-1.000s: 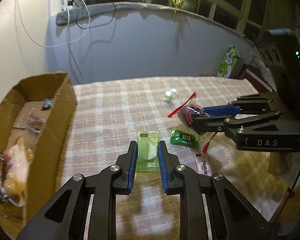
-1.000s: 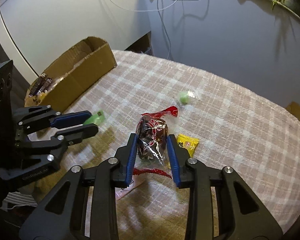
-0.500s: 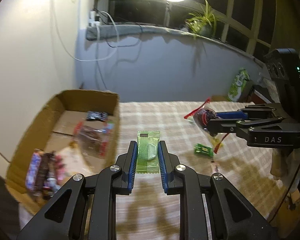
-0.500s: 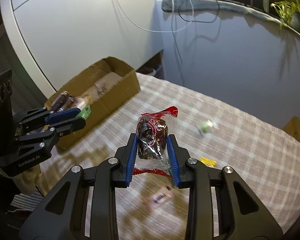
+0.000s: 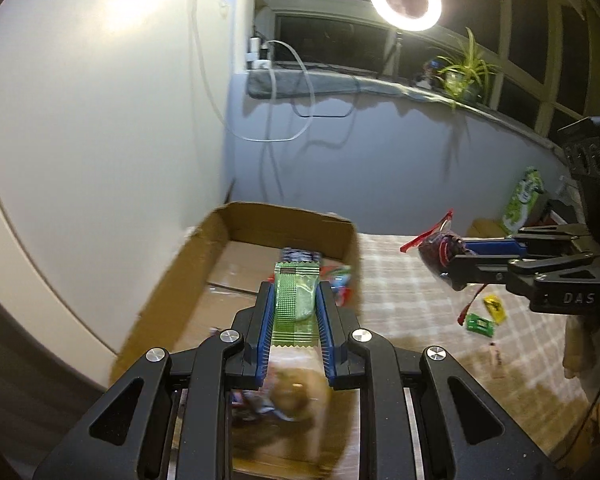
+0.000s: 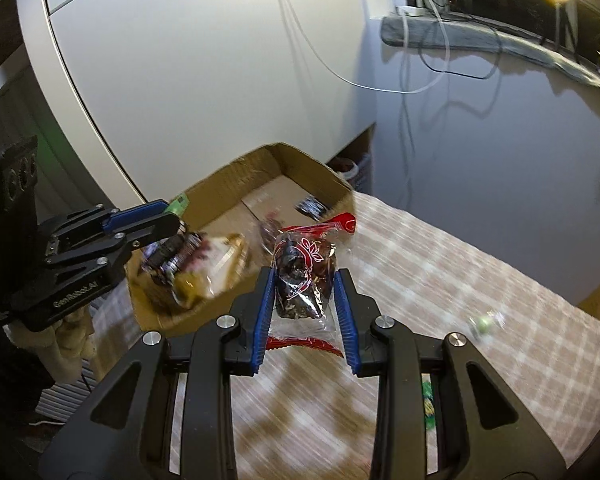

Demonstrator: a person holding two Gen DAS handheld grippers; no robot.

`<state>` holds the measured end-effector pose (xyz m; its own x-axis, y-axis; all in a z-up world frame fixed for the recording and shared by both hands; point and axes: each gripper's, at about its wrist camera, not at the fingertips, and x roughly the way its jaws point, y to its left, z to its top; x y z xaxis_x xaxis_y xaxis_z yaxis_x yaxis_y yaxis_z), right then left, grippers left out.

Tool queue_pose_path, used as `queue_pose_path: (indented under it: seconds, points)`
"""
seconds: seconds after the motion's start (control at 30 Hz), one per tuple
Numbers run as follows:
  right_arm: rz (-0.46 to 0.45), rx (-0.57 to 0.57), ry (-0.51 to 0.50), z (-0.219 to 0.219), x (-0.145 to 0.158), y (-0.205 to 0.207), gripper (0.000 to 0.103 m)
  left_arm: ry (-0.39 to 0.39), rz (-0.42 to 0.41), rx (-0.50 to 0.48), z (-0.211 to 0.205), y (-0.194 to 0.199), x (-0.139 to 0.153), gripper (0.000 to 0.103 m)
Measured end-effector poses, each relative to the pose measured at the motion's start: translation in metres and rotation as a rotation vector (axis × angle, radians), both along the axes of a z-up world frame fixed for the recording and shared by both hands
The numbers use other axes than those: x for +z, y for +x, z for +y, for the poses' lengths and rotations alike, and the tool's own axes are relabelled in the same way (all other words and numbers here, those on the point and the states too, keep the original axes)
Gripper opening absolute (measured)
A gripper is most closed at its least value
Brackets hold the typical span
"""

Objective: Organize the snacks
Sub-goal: 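Carry the green candy and clear sweets bag over the cardboard box, then open both grippers to release the candies into the box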

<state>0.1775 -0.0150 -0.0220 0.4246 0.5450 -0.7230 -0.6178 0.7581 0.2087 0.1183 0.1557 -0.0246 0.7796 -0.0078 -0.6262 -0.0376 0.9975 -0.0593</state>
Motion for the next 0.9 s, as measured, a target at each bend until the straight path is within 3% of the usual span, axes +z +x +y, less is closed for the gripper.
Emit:
queue_pose_path:
  seconds: [0.37, 0.9]
  points:
    - [0.015, 0.067, 0.016, 0.059, -0.005, 0.022, 0.032, -0.012, 0.019, 0.051, 0.036, 0.013, -0.007, 0.019]
    - [0.057, 0.076, 0.016, 0.094, -0.025, 0.051, 0.032, -0.028, 0.029, 0.063, 0.053, 0.026, -0.011, 0.020]
